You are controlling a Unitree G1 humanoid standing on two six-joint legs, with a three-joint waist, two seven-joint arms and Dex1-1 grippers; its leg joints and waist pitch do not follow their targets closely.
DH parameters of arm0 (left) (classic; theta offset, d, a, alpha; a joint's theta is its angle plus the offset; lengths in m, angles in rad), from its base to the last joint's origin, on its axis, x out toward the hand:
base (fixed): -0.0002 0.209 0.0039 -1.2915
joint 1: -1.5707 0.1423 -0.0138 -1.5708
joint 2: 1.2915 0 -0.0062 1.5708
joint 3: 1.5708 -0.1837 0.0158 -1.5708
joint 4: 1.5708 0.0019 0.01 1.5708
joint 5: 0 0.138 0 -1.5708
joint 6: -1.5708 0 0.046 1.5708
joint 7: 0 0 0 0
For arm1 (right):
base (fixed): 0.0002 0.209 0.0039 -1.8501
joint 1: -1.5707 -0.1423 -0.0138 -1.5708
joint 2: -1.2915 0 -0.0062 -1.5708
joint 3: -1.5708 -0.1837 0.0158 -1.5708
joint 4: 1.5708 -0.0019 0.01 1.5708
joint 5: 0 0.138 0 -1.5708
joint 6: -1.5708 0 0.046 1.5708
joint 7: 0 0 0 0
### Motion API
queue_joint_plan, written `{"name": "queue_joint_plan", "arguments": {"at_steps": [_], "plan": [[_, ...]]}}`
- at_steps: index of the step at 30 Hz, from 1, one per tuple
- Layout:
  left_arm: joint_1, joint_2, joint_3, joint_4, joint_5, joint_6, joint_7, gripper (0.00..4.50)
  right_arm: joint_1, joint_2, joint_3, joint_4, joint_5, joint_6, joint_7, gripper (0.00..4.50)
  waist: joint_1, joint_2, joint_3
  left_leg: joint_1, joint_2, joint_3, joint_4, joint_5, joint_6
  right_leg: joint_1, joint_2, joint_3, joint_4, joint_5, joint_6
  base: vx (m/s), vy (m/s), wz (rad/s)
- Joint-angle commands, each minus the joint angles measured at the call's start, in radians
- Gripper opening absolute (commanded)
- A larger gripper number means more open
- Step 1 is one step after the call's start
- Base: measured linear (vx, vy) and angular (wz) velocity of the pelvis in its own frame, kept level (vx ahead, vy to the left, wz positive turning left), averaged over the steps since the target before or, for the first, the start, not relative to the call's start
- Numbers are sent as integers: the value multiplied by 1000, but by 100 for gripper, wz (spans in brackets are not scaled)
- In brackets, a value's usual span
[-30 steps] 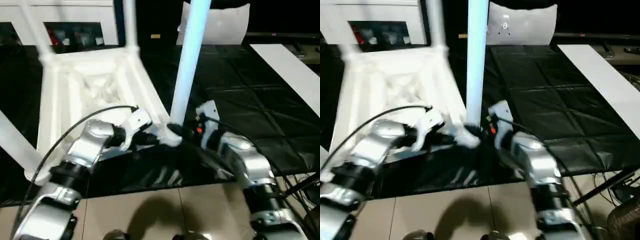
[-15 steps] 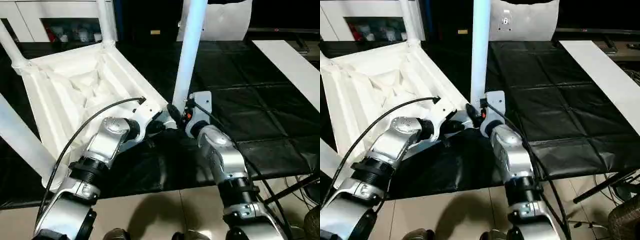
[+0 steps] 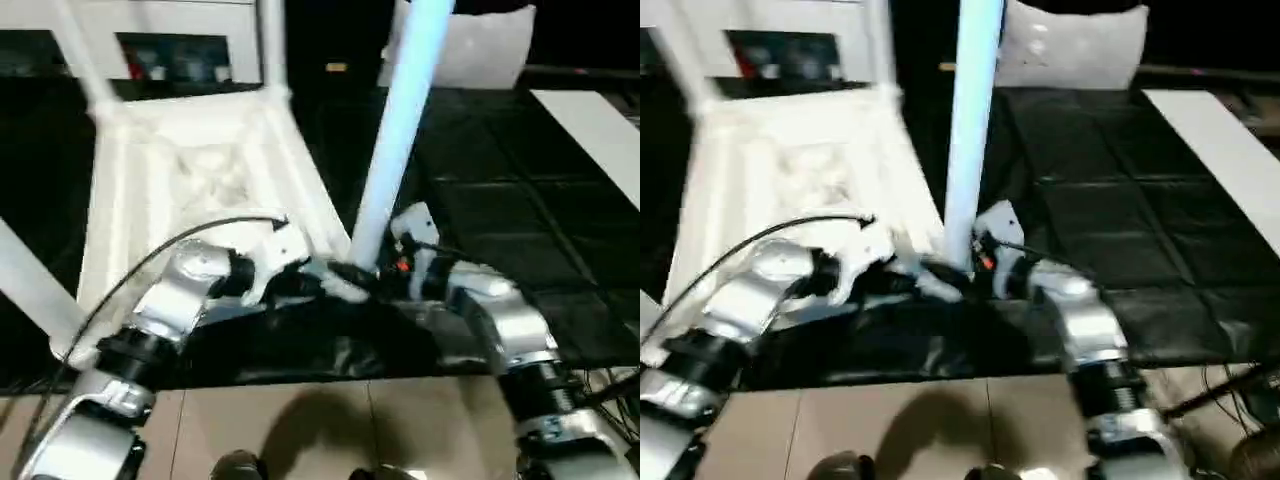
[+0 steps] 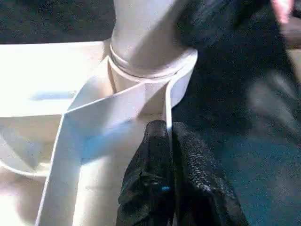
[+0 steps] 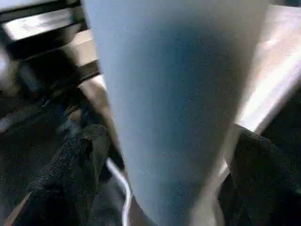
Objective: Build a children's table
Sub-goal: Rotate leg to tighten
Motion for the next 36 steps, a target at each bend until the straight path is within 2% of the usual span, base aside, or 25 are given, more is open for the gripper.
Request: {"name": "queue_joint_plan", "arguments": {"at_steps": [1, 5, 6, 7, 8, 9, 13, 16, 21, 23, 28, 36], "plan": [[2, 0, -27, -13, -31, -41, -80, 0, -18, -32, 18, 10, 23, -11, 110, 403, -2, 8, -69, 14, 71, -21, -61, -92, 96, 63, -95, 72, -64, 29, -254, 0, 0, 0], [-8, 22, -31, 9, -46, -75, -141, 0, -41, -71, 48, 52, 28, -35, 225, 403, 1, 5, -69, 13, 69, -20, -60, -112, 85, 62, -97, 71, -70, -30, -248, 0, 0, 0], [-10, 27, -34, 10, -50, -80, -157, 0, -46, -77, 53, 60, 31, -38, 247, 386, 5, 5, -69, 15, 71, -20, -60, -113, 82, 59, -97, 73, -70, -36, -246, 0, 0, 0], [-12, 34, -39, 13, -54, -89, -180, 0, -55, -84, 58, 75, 35, -45, 274, 386, 5, -1, -69, 15, 70, -19, -60, -110, 84, 59, -97, 72, -70, -38, -249, 0, 0, 0], [-13, 40, -43, 14, -56, -95, -198, 0, -61, -88, 60, 86, 37, -49, 291, 386, 7, 1, -69, 15, 71, -19, -60, -108, 84, 58, -97, 72, -70, -42, -249, 0, 0, 0], [-14, 46, -47, 14, -56, -99, -211, 0, -66, -91, 63, 96, 38, -52, 305, 376, 9, 3, -68, 15, 72, -19, -60, -104, 83, 57, -97, 72, -68, -42, -249, 0, 0, 0], [-17, 60, -57, 21, -54, -118, -243, 0, -82, -101, 83, 135, 26, -91, 355, 344, 14, 2, -70, 15, 72, -18, -59, -85, 91, 56, -96, 71, -62, 1, -261, 0, 0, 0], [-18, 62, -58, 31, -53, -131, -255, 0, -96, -101, 90, 163, 23, -111, 379, 308, 16, 1, -70, 14, 71, -19, -58, -86, 94, 57, -97, 71, -63, -3, -261, 0, 0, 0], [-18, 61, -56, 39, -51, -141, -264, 0, -111, -101, 97, 195, 21, -137, 419, 277, 18, -2, -69, 13, 71, -18, -57, -84, 98, 56, -97, 71, -64, -13, -261, 0, 0, 0], [-18, 62, -58, 47, -51, -149, -265, 0, -115, -102, 104, 211, 20, -155, 444, 249, 19, -2, -68, 14, 71, -18, -58, -84, 101, 55, -96, 70, -64, -21, -258, 0, 0, 0], [-17, 65, -59, 52, -48, -151, -265, 0, -117, -98, 107, 223, 24, -163, 458, 210, 25, -2, -67, 16, 73, -18, -58, -81, 105, 52, -96, 71, -64, -25, -257, 0, 0, 0], [-9, 55, -54, 49, -55, -133, -259, 0, -75, -96, 117, 180, 41, -132, 479, 192, 29, -1, -66, 15, 73, -18, -59, -81, 105, 53, -96, 71, -65, -25, -254, 0, 0, 0]]}}
